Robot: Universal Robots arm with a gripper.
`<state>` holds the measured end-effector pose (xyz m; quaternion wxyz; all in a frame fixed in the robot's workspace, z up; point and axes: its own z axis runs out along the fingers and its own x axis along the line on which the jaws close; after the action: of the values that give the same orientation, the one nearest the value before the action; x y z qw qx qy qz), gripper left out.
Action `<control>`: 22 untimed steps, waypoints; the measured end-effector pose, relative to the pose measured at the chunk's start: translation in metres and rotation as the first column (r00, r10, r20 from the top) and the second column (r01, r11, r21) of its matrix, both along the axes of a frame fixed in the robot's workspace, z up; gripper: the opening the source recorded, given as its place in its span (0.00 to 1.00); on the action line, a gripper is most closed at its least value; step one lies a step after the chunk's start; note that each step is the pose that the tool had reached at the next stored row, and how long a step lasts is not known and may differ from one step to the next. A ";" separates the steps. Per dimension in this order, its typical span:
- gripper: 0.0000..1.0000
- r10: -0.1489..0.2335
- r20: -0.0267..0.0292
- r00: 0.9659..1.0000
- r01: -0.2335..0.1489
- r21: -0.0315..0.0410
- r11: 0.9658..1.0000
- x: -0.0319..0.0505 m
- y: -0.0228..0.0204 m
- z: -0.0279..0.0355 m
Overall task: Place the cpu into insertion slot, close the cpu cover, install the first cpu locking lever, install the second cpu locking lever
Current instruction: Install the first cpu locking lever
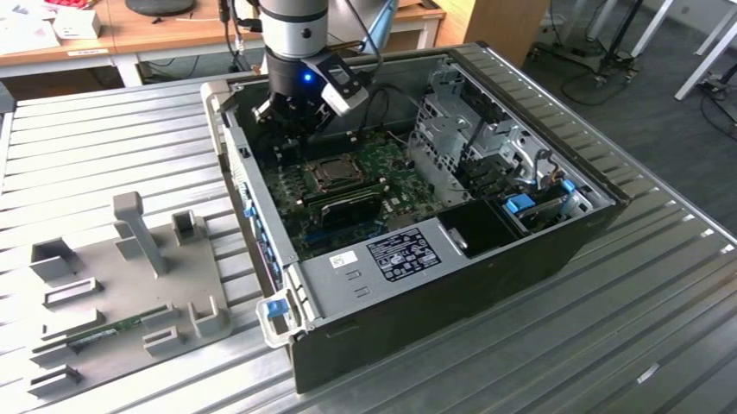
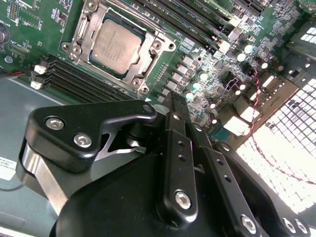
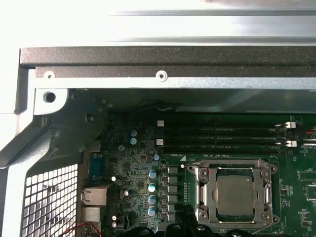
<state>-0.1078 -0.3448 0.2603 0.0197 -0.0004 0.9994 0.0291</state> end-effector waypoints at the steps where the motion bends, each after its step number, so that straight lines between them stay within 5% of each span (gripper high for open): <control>1: 0.10 0.000 0.000 1.000 0.000 0.000 1.000 0.0000 0.0000 0.0000; 22: 0.10 0.000 0.000 1.000 0.000 0.000 1.000 -0.0032 0.0020 0.0001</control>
<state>-0.1111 -0.3428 0.2604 0.0199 -0.0004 0.9994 0.0293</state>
